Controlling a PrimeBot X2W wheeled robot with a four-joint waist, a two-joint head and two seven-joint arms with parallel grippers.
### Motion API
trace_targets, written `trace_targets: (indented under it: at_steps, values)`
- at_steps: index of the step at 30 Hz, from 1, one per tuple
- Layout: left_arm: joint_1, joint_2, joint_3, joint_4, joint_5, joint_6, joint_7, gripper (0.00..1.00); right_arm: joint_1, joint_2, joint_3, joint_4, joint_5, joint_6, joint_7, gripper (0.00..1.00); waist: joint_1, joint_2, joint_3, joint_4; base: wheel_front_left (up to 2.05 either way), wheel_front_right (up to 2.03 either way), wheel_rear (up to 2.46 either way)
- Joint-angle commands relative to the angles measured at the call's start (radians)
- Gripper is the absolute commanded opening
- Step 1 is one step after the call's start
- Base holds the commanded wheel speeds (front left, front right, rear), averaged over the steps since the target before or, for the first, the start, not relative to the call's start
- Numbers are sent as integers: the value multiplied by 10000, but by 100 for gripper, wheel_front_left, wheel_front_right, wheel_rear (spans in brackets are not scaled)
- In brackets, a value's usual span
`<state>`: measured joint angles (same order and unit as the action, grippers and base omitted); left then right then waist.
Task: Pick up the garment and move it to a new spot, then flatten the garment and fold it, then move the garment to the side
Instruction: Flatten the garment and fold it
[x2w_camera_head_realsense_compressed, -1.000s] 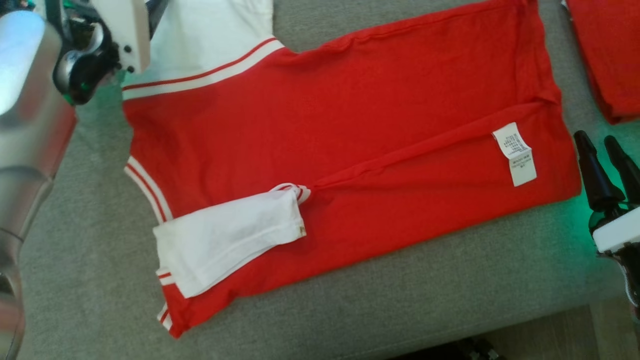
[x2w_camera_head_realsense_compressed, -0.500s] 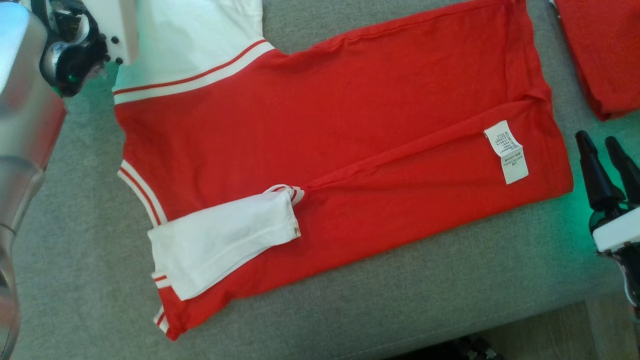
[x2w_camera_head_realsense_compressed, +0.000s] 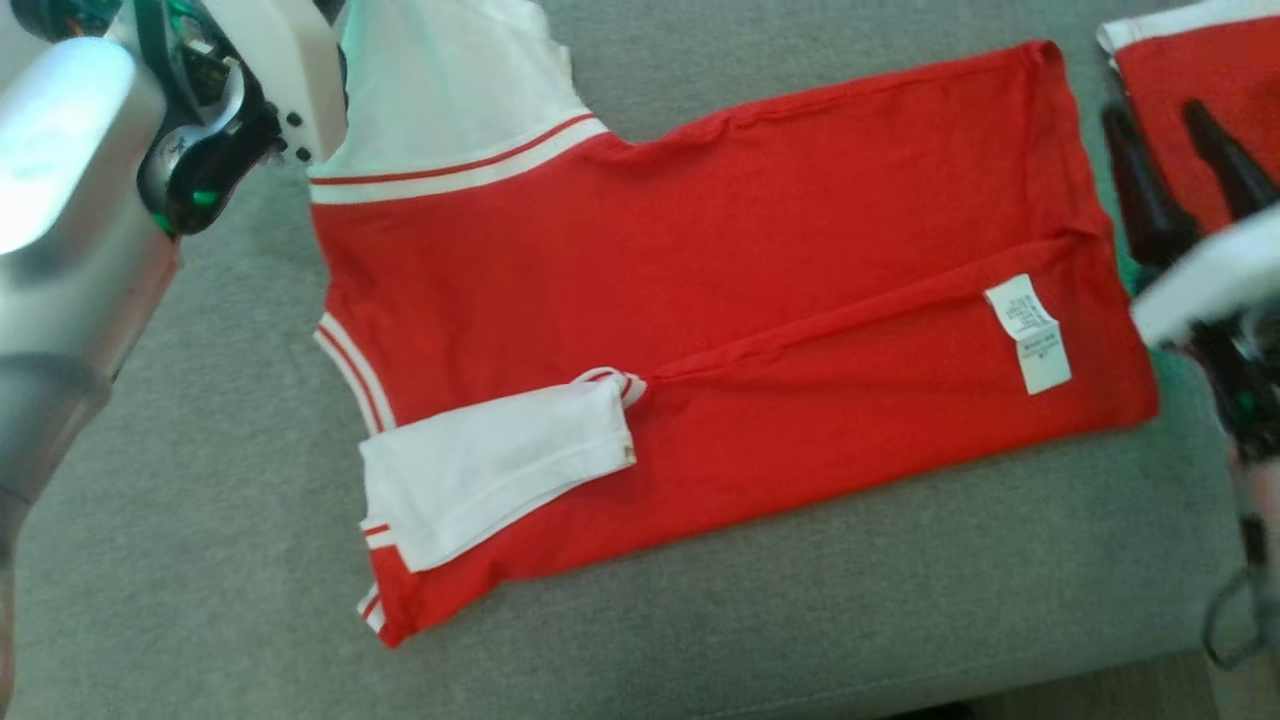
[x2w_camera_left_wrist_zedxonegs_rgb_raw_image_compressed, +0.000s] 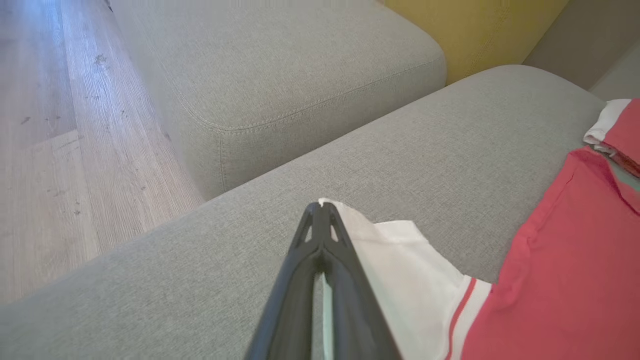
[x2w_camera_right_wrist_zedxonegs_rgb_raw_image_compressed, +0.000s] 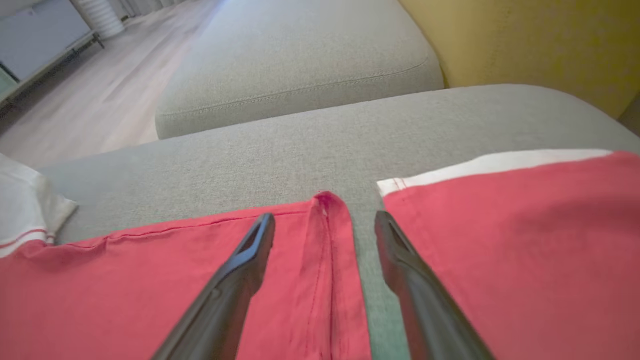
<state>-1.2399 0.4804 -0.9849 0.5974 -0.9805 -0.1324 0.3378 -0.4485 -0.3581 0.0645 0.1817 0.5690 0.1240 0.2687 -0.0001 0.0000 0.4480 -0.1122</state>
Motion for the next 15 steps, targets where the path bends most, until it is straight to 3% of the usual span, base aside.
trace_targets:
  at_steps: [1, 6, 15]
  values:
    - [-379, 438, 282, -301, -91, 19, -131, 0, -253, -55, 180, -15, -271, 67, 58, 100, 1, 0, -97, 141, 0, 0, 0]
    - [-519, 405, -218, -695, -299, 18, -493, 0, -2211, 651, 575, 2643, -1841, 67, 287, 100, 1, 0, -132, 580, 0, 0, 0]
    - [-899, 244, -769, -843, -555, 18, -962, 0, -3983, 933, 440, 5433, -2761, 67, 464, 100, 1, 0, -7, 969, 0, 0, 0]
